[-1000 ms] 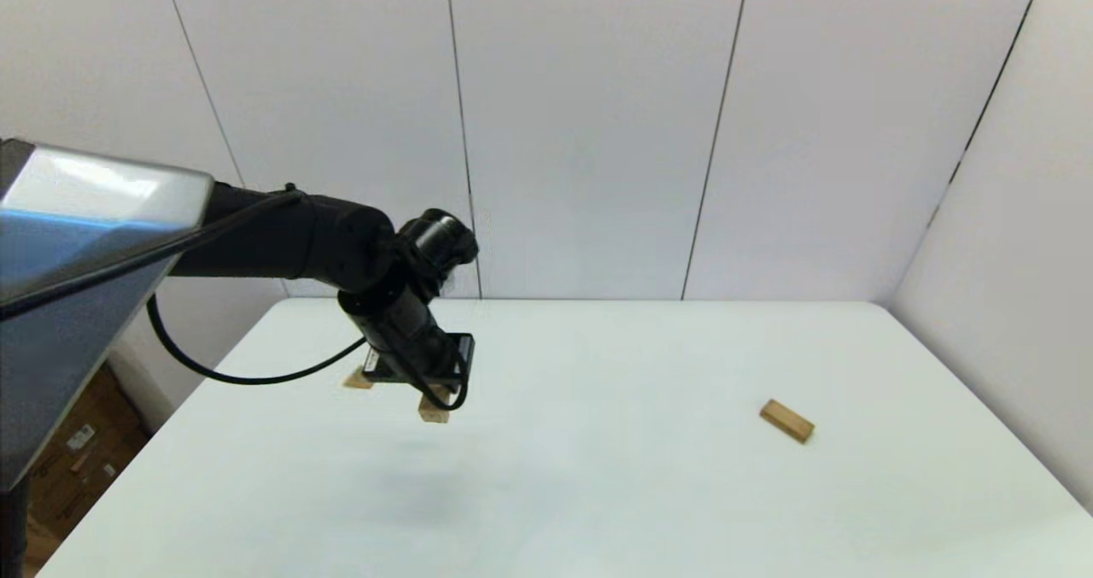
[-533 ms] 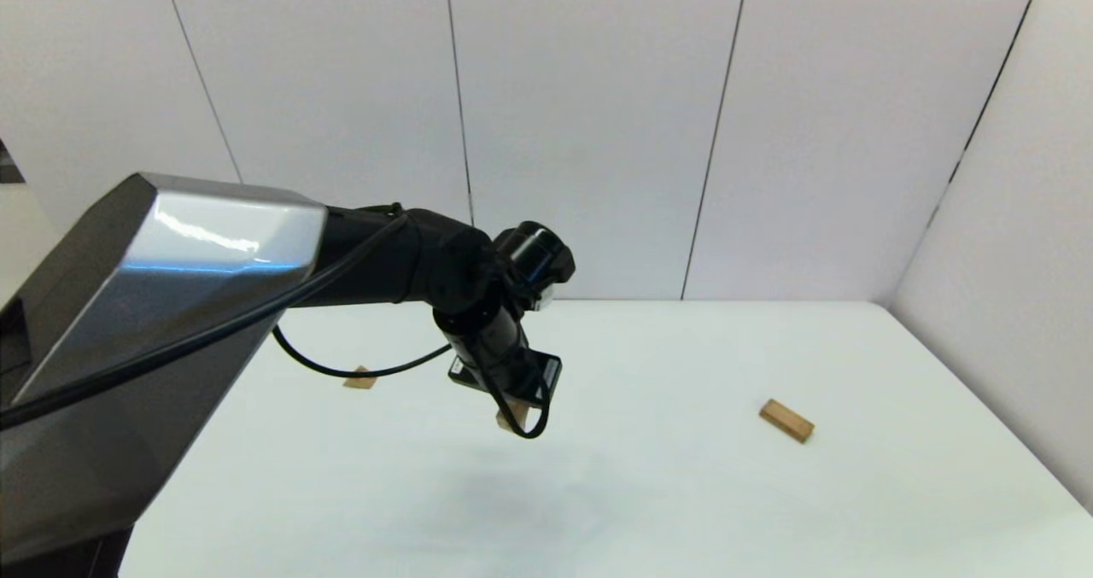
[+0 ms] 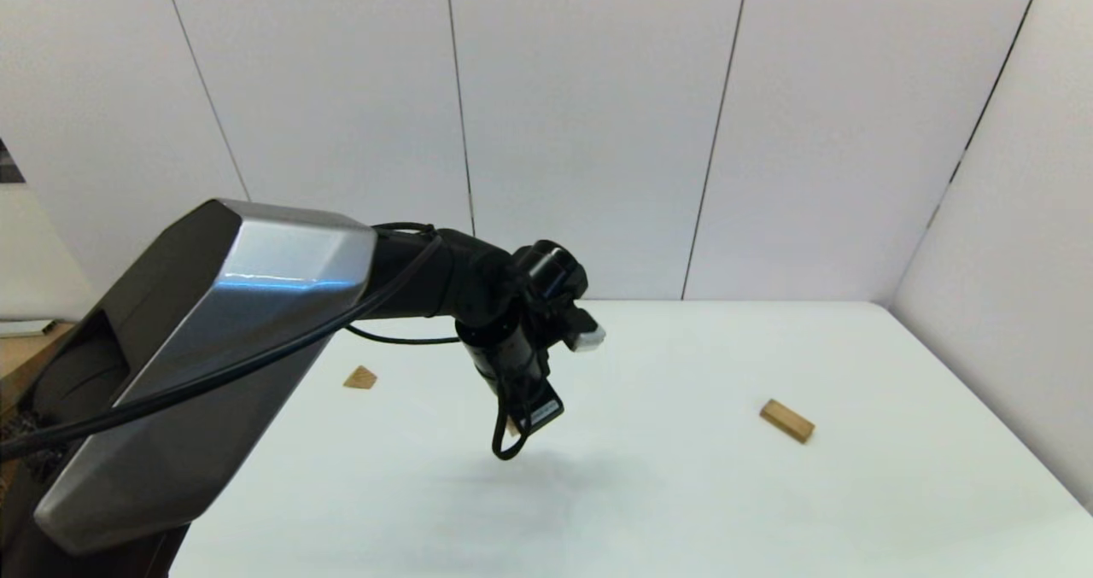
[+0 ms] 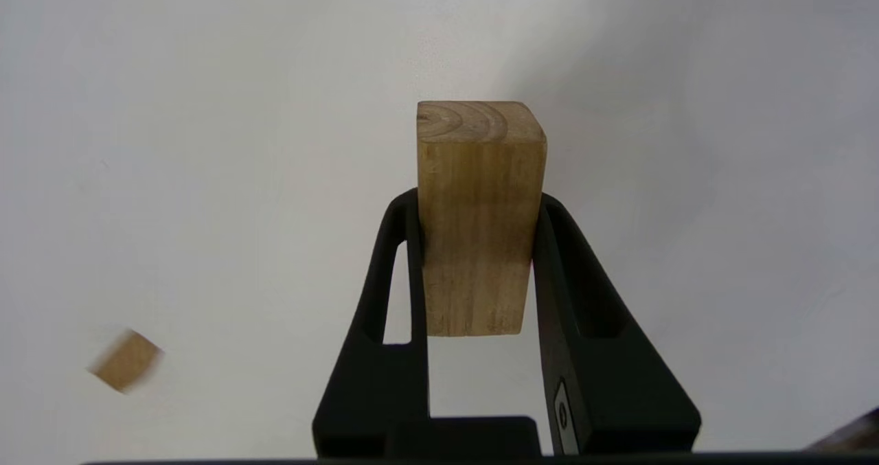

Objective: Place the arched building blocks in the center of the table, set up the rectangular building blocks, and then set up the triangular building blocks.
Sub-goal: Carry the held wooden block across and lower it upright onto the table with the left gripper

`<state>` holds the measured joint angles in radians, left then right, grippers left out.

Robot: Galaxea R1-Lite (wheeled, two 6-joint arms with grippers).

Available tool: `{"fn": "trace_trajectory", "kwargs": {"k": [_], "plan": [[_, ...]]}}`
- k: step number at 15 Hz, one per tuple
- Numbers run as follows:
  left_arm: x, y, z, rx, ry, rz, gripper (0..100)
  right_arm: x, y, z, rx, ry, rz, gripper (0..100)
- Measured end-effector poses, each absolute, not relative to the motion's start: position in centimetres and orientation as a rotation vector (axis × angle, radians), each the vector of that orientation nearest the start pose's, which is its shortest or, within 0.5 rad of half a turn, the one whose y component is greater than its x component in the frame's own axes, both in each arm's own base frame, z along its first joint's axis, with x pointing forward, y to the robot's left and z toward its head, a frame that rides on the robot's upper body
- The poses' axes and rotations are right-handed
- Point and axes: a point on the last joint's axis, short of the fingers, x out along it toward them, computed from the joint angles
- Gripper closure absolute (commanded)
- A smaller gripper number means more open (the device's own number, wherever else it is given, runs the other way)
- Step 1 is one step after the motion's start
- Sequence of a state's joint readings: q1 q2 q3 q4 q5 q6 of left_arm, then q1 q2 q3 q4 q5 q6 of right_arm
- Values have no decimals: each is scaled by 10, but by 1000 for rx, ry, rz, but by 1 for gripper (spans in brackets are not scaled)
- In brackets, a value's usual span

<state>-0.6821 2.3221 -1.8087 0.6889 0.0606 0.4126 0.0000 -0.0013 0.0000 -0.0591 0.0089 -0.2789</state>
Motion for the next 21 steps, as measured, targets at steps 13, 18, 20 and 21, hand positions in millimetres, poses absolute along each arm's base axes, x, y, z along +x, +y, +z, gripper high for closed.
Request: {"fn": "trace_trajectory", "kwargs": {"k": [13, 18, 20, 21], "plan": [[302, -327, 86, 1149, 890, -1127, 100, -23, 0, 82, -279, -61, 0, 0], [301, -338, 70, 1195, 897, -1183, 100, -23, 0, 82, -279, -61, 0, 0], [302, -338, 63, 1201, 919, -1187, 100, -23, 0, 82, -279, -61, 0, 0], [302, -338, 60, 1202, 926, -1189, 100, -23, 0, 82, -279, -61, 0, 0]]}}
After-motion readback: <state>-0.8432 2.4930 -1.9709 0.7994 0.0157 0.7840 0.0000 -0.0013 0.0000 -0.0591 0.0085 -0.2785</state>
